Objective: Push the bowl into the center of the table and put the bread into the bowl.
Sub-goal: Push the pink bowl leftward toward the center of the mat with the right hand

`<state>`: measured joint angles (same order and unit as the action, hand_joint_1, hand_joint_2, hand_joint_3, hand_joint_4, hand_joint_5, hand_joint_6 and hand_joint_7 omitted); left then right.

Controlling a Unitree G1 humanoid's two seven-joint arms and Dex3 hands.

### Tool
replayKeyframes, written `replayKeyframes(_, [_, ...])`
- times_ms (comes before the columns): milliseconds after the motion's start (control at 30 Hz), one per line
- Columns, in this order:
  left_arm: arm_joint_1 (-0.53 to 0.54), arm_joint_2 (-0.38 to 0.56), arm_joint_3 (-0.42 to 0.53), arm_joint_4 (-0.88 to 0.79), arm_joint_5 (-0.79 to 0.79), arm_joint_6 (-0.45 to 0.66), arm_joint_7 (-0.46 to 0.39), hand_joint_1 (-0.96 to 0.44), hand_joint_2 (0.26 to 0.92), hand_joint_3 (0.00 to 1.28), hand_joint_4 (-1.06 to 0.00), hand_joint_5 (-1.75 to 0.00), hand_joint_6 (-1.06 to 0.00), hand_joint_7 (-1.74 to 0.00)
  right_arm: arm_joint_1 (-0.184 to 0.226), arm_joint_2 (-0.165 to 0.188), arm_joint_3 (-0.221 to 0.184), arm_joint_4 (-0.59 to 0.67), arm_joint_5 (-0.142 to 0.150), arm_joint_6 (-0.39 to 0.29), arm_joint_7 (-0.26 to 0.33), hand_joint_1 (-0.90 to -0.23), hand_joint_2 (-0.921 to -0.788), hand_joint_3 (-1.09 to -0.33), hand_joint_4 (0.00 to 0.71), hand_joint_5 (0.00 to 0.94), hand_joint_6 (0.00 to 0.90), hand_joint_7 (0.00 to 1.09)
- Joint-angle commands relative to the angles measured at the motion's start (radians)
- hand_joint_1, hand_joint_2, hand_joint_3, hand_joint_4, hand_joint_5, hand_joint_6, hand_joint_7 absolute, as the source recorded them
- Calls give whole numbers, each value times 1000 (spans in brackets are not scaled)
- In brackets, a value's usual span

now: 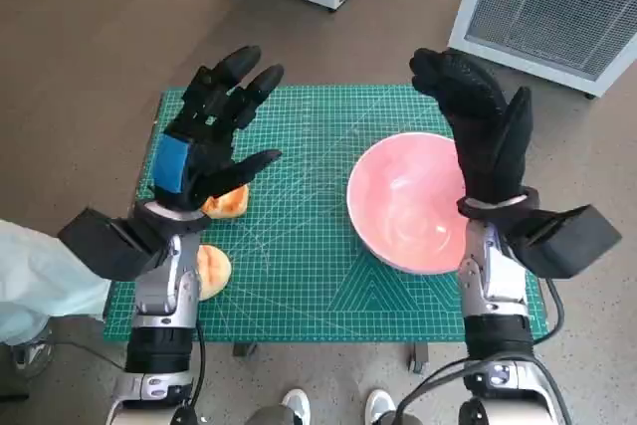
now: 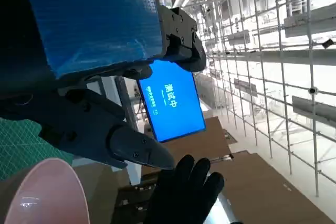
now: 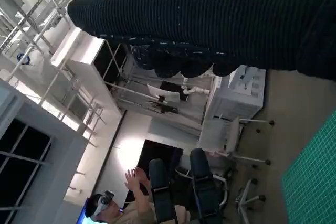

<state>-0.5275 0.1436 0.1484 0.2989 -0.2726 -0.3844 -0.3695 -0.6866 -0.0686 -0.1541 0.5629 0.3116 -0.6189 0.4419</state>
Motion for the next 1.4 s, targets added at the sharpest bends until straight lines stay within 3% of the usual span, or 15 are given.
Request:
replayKeyframes(33, [2,-2,-8,-5,19,-12,8,-454,921,39,-378,-78,-155,-394,28,-10,-12,13,10,6,12,-679,-921,-728,224,2,133,413])
replayKeyframes(333, [11,10,-12,2,52,-30,17,-539,921,92,-312,-27,-80,-336,25,-51,-69,79,46,-14,48,-672,-921,-718,232,4,165,423])
replayKeyframes(467, [14,16,-12,15,61,-48,16,-580,921,109,-269,-8,-64,-320,23,-76,-100,133,43,-52,41,-668,-921,-715,235,5,179,423])
replayKeyframes(767, [11,22,-12,46,55,-85,-5,-626,921,136,-199,0,-37,-287,14,-140,-163,283,-36,-173,-88,-662,-921,-767,241,6,164,394])
replayKeyframes(933, [8,22,-9,57,44,-95,-21,-632,921,140,-191,0,-35,-277,2,-175,-186,384,-60,-204,-150,-667,-921,-815,241,4,149,382])
replayKeyframes(1133, [1,20,-3,74,25,-102,-41,-633,921,141,-190,0,-38,-270,-16,-208,-228,537,-36,-190,-178,-672,-921,-830,241,3,144,379])
replayKeyframes(1400, [-4,22,-1,80,10,-99,-57,-629,921,141,-192,-1,-42,-262,-30,-209,-272,668,-16,-124,-196,-663,-921,-809,241,2,157,379])
